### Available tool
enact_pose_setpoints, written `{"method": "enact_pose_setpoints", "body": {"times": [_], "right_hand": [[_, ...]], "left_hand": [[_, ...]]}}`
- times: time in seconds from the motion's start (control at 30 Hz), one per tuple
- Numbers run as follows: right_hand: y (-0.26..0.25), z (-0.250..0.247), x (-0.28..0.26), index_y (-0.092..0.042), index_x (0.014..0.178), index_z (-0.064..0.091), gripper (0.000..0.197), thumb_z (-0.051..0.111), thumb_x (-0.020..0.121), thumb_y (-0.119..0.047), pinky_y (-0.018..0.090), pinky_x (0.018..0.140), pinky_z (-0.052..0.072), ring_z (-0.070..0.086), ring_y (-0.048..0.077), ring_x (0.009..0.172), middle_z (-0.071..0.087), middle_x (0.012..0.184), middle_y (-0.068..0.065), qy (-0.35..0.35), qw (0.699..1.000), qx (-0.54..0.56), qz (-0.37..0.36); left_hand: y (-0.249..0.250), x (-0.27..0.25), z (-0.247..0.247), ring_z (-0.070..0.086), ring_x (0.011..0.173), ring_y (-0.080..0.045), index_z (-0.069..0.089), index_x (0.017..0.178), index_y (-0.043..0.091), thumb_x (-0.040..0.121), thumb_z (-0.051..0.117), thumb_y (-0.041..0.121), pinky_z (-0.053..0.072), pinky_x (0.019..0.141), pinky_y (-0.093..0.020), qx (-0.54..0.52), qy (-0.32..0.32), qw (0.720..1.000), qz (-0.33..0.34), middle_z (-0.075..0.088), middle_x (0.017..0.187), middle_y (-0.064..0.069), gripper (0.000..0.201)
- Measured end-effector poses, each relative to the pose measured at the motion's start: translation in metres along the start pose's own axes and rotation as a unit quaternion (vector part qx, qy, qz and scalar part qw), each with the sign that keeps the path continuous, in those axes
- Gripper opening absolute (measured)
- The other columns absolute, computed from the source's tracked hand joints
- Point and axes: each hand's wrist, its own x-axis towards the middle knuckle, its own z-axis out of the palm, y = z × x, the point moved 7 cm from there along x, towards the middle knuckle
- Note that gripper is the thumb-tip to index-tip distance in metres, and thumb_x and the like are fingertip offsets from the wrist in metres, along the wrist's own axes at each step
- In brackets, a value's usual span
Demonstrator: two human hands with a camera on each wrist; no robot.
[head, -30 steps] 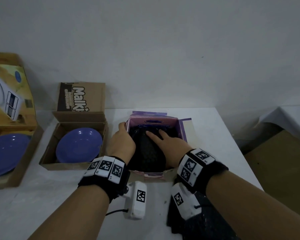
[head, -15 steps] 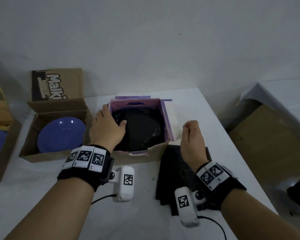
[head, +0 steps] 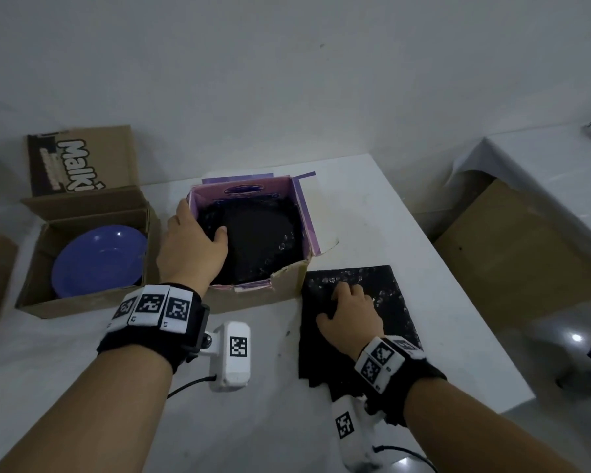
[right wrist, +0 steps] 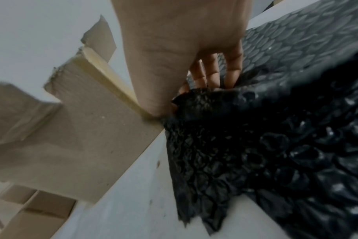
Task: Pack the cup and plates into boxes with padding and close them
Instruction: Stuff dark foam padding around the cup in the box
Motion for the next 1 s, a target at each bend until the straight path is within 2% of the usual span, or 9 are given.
{"method": "enact_pose_setpoints", "body": {"times": [0.1, 0.2, 0.33, 0.43, 0.57, 0.63, 0.8, 0.93, 1.0], "right_hand": [[0.005, -0.008, 0.0, -0.016, 0.111, 0.049, 0.032, 0.05, 0.086, -0.036, 0.034, 0.079, 0.046, 0.051, 0.026, 0.104, 0.05, 0.115, 0.004, 0.013, 0.998, 0.054, 0.008], [0.007, -0.015, 0.0, -0.022, 0.105, 0.059, 0.038, 0.042, 0.09, -0.053, 0.035, 0.084, 0.046, 0.055, 0.024, 0.1, 0.054, 0.105, 0.001, 0.024, 0.993, 0.111, 0.004], [0.026, -0.032, 0.003, -0.025, 0.126, 0.046, 0.043, 0.049, 0.09, -0.048, 0.046, 0.102, 0.031, 0.037, 0.027, 0.125, 0.039, 0.134, 0.005, 0.128, 0.99, 0.028, 0.058], [0.052, -0.025, 0.002, -0.025, 0.139, 0.021, 0.078, 0.065, 0.078, -0.046, 0.05, 0.102, 0.029, 0.032, 0.031, 0.13, 0.03, 0.143, 0.011, 0.098, 0.98, 0.01, 0.173], [0.06, -0.024, 0.002, -0.023, 0.141, 0.016, 0.103, 0.077, 0.065, -0.053, 0.048, 0.096, 0.034, 0.04, 0.031, 0.122, 0.04, 0.131, 0.011, 0.096, 0.975, 0.008, 0.2], [0.064, -0.027, 0.004, -0.017, 0.139, 0.021, 0.095, 0.079, 0.068, -0.045, 0.047, 0.096, 0.036, 0.041, 0.03, 0.123, 0.04, 0.132, 0.011, 0.106, 0.973, 0.027, 0.203], [0.065, -0.041, 0.011, -0.006, 0.11, 0.049, 0.038, 0.065, 0.081, -0.024, 0.035, 0.081, 0.043, 0.053, 0.033, 0.102, 0.048, 0.117, 0.015, 0.12, 0.968, 0.147, 0.161], [0.051, -0.067, 0.018, -0.008, 0.104, 0.058, 0.034, 0.057, 0.079, -0.031, 0.03, 0.076, 0.042, 0.059, 0.033, 0.094, 0.063, 0.103, 0.014, 0.093, 0.969, 0.184, 0.135], [0.038, -0.099, 0.016, -0.007, 0.106, 0.055, 0.032, 0.052, 0.082, -0.027, 0.03, 0.073, 0.04, 0.059, 0.032, 0.09, 0.063, 0.098, 0.013, 0.146, 0.962, 0.198, 0.12]], "left_hand": [[-0.001, -0.001, 0.0, 0.048, 0.118, -0.038, 0.028, 0.141, 0.013, 0.088, 0.056, 0.037, 0.044, 0.088, -0.049, -0.008, -0.002, 1.0, 0.002, 0.046, 0.135, -0.016, 0.064], [-0.001, 0.0, 0.0, 0.048, 0.118, -0.038, 0.028, 0.14, 0.013, 0.088, 0.057, 0.036, 0.044, 0.089, -0.048, -0.017, -0.003, 1.0, 0.004, 0.046, 0.134, -0.016, 0.064], [-0.002, 0.0, -0.001, 0.049, 0.117, -0.038, 0.029, 0.14, 0.012, 0.088, 0.057, 0.035, 0.044, 0.089, -0.048, -0.029, 0.0, 1.0, 0.008, 0.047, 0.133, -0.016, 0.064], [-0.001, 0.001, -0.001, 0.049, 0.117, -0.039, 0.029, 0.14, 0.011, 0.088, 0.057, 0.035, 0.044, 0.088, -0.047, -0.024, -0.001, 1.0, 0.01, 0.047, 0.133, -0.017, 0.063], [-0.002, 0.001, -0.001, 0.049, 0.116, -0.039, 0.029, 0.14, 0.012, 0.088, 0.057, 0.036, 0.044, 0.087, -0.046, -0.017, 0.002, 1.0, 0.012, 0.048, 0.132, -0.016, 0.064], [-0.002, 0.001, -0.001, 0.049, 0.117, -0.038, 0.029, 0.14, 0.012, 0.088, 0.058, 0.036, 0.044, 0.087, -0.046, -0.016, 0.001, 1.0, 0.012, 0.048, 0.132, -0.016, 0.064], [-0.001, 0.001, 0.002, 0.05, 0.115, -0.038, 0.029, 0.14, 0.012, 0.088, 0.058, 0.035, 0.044, 0.085, -0.045, -0.023, -0.005, 1.0, 0.012, 0.048, 0.131, -0.016, 0.064], [-0.003, 0.003, 0.003, 0.051, 0.115, -0.037, 0.031, 0.139, 0.012, 0.088, 0.059, 0.035, 0.044, 0.087, -0.044, -0.048, -0.008, 0.999, 0.019, 0.05, 0.13, -0.016, 0.063], [-0.003, 0.003, 0.004, 0.052, 0.113, -0.036, 0.034, 0.138, 0.012, 0.088, 0.058, 0.036, 0.043, 0.087, -0.043, -0.071, -0.008, 0.997, 0.02, 0.051, 0.128, -0.015, 0.06]]}}
